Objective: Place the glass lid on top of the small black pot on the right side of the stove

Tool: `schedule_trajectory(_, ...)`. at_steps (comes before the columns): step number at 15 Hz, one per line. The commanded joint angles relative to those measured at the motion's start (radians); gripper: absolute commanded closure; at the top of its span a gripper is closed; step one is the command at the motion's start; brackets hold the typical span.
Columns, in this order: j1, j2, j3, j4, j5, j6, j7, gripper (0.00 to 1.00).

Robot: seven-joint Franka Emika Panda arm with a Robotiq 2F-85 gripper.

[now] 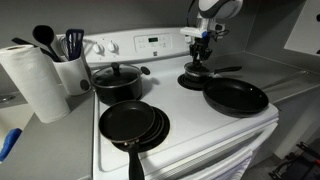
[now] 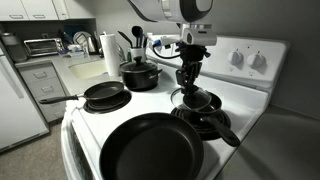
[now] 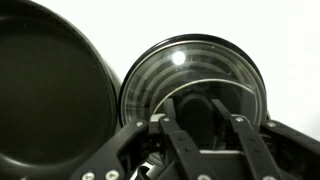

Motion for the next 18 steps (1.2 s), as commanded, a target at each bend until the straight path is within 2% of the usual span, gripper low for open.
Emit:
schedule_trajectory(1,-0.036,-0.051,0.032,-0.039,0.057,0.013,-0.043,0.85)
schedule_trajectory(8,-0.032,-0.063,0.017,0.0,0.03,0.006,-0.033,0.85)
schedule_trajectory(14,-0.009,-0.053,-0.016,0.0,-0.132,0.032,0.04,0.85)
schedule_trajectory(18,-0.013,-0.041,-0.01,-0.008,-0.174,0.04,0.074,0.85)
